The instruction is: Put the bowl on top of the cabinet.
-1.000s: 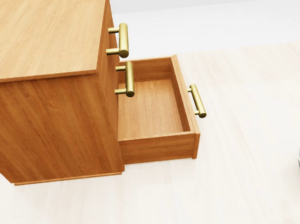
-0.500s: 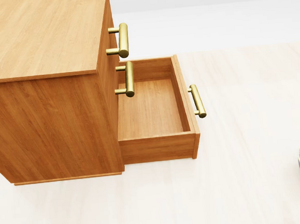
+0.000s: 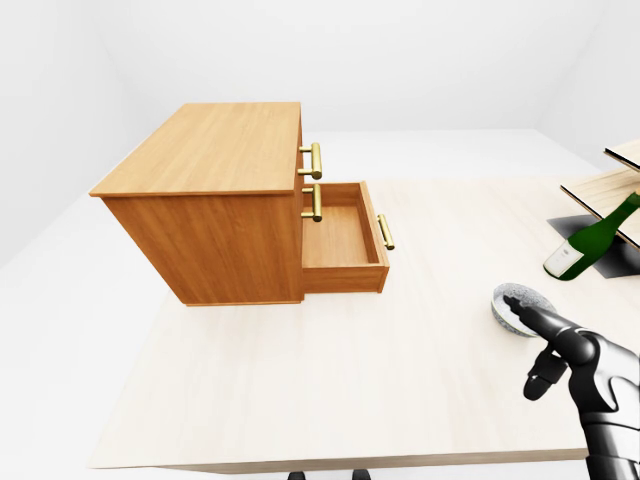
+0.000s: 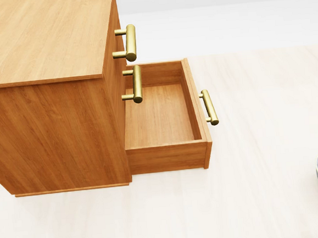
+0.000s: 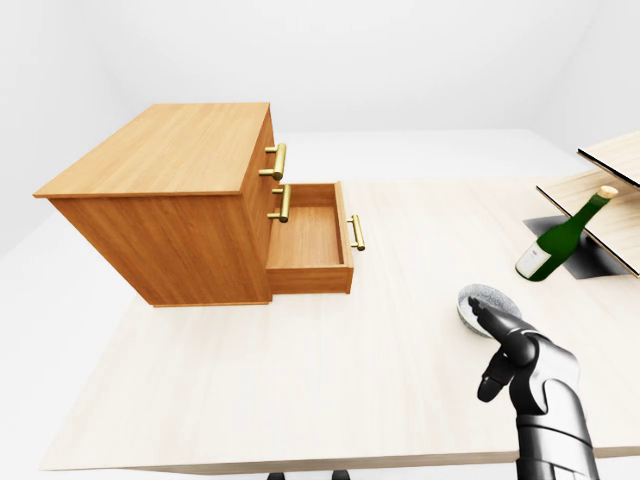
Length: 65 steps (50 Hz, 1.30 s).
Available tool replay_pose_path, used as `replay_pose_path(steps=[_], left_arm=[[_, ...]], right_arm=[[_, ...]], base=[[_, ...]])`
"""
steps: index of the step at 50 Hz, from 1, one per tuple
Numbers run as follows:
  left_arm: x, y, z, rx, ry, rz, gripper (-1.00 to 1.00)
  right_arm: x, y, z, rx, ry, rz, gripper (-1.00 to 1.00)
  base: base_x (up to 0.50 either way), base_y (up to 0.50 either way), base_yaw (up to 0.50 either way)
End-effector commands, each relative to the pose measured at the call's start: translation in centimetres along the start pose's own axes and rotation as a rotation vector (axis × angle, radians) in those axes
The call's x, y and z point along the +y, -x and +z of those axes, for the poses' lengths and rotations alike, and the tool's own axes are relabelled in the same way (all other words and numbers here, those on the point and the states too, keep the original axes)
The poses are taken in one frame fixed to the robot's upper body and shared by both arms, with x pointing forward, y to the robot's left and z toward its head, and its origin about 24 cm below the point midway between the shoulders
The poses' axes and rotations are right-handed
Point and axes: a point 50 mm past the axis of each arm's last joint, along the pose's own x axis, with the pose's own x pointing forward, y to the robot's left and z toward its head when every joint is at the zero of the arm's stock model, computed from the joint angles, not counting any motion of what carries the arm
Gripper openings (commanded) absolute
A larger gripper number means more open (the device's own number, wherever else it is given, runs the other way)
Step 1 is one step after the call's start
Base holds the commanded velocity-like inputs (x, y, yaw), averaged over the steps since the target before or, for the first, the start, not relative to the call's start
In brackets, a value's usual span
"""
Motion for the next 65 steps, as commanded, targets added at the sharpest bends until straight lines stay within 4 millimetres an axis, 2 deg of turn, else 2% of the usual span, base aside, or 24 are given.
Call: replay_pose_path(steps=[1,20,28,29,30,31,32,37,52,60,61,64,65], left_arm=[[-0.1,0.1,0.1,-0.002,0.003,-0.007,1.00],[0.0,0.0,0.1,-0.002,0.000,0.001,1.00],[0.1,-0.1,0.1,-0.003,0.001,0.002,1.00],[0.1,0.0,0.1,-0.003,0.001,0.002,1.00],[0.0,0.0,0.1,-0.003,0.000,0.001,1.00],[0.0,0.0,0.1,-0.002,0.001,0.001,1.00],[0.0,0.0,0.1,-0.002,0.000,-0.001,1.00],[0.0,0.0,0.1,-0.004,0.000,-0.002,1.00],[-0.1,0.0,0.4,-0.006,0.008,-0.009,1.00],[-0.1,0.1,0.4,-0.004,0.009,-0.009,1.00],[-0.1,0.1,0.3,-0.004,0.007,-0.007,1.00],[0.0,0.0,0.0,0.001,0.000,0.000,1.00],[0.0,0.0,-0.1,0.002,-0.001,0.000,1.00]], right_arm=[[0.2,-0.3,0.0,-0.003,-0.015,0.022,1.00],[1.3,-1.4,-0.1,-0.007,-0.049,0.099,1.00],[2.6,-1.8,-0.6,-0.002,-0.091,0.157,1.00],[2.6,-1.8,-0.6,-0.003,-0.090,0.157,0.95],[2.6,-1.8,-0.6,-0.005,-0.091,0.157,0.59],[2.8,-1.8,-0.7,-0.004,-0.095,0.159,-0.01],[2.8,-1.7,-0.7,-0.007,-0.100,0.159,-1.00],[3.2,-1.6,-0.9,-0.015,-0.115,0.163,-1.00],[2.5,-1.0,-0.4,-0.034,-0.088,0.118,-1.00],[-1.4,1.2,1.7,-0.095,-0.001,-0.083,-1.00],[-3.1,2.4,2.7,-0.122,0.037,-0.170,-1.00],[-5.0,3.6,4.1,-0.164,0.053,-0.268,-1.00],[-6.2,4.3,5.4,-0.206,0.060,-0.321,-1.00]], base=[[0.00,0.00,0.00],[0.00,0.00,0.00],[0.00,0.00,0.00],[0.00,0.00,0.00],[0.00,0.00,0.00],[0.00,0.00,0.00],[0.00,0.00,0.00],[0.00,0.00,0.00],[0.00,0.00,0.00],[0.00,0.00,0.00],[0.00,0.00,0.00],[0.00,0.00,0.00],[0.00,0.00,0.00]])
